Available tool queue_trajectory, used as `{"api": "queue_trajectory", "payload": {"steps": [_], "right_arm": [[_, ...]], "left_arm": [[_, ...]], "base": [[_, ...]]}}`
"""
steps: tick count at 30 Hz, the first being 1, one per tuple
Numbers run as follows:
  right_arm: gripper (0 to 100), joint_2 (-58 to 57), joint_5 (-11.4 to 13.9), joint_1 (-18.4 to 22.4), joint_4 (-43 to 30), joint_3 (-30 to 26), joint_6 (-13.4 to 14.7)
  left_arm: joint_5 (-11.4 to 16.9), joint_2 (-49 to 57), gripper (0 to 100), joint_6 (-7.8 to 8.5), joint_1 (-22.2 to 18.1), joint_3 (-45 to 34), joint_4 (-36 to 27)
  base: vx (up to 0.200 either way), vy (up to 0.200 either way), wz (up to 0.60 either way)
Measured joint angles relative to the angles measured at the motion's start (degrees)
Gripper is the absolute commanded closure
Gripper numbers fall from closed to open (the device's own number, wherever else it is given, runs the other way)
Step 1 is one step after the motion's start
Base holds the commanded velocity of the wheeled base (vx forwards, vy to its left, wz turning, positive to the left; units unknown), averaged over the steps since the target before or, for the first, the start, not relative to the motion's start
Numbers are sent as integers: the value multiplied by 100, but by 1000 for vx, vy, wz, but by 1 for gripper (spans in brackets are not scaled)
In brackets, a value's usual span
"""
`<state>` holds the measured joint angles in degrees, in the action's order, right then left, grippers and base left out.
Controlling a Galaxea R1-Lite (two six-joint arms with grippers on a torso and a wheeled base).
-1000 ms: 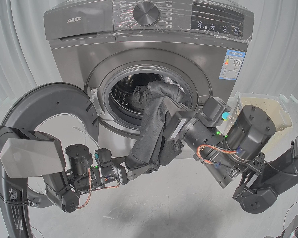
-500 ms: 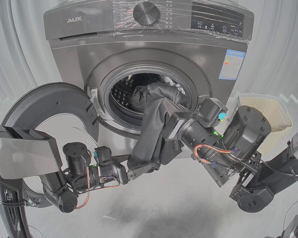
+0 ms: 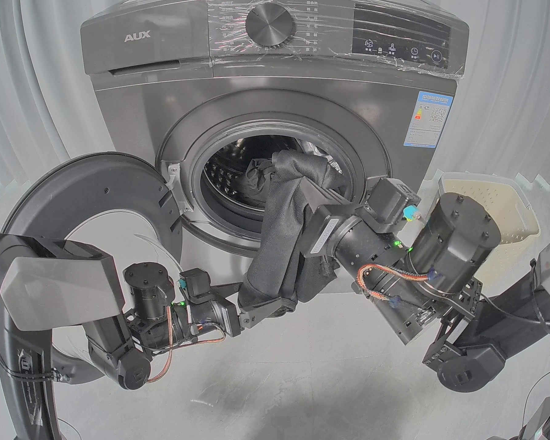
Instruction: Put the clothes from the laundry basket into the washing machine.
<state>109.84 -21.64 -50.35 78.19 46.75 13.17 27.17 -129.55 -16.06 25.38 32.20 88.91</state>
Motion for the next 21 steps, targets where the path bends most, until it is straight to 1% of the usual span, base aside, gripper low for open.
{"api": "queue_trajectory", "payload": {"steps": [7,11,12,14,21], "right_arm": [[100,-2,-1,-15,4,-12,7],[100,-2,-6,-28,6,-20,5],[100,-2,-9,-32,9,-23,7],[100,-2,-9,-39,9,-28,10],[100,4,-4,-30,101,-45,10]], "left_arm": [[-52,-155,0,-1,6,243,2],[-288,-236,0,-1,9,410,0],[-325,-247,100,-1,11,438,0],[-383,-278,100,-1,11,506,0],[-386,-236,100,7,22,471,5]], "base": [[0,0,0],[0,0,0],[0,0,0],[0,0,0],[0,0,0]]}}
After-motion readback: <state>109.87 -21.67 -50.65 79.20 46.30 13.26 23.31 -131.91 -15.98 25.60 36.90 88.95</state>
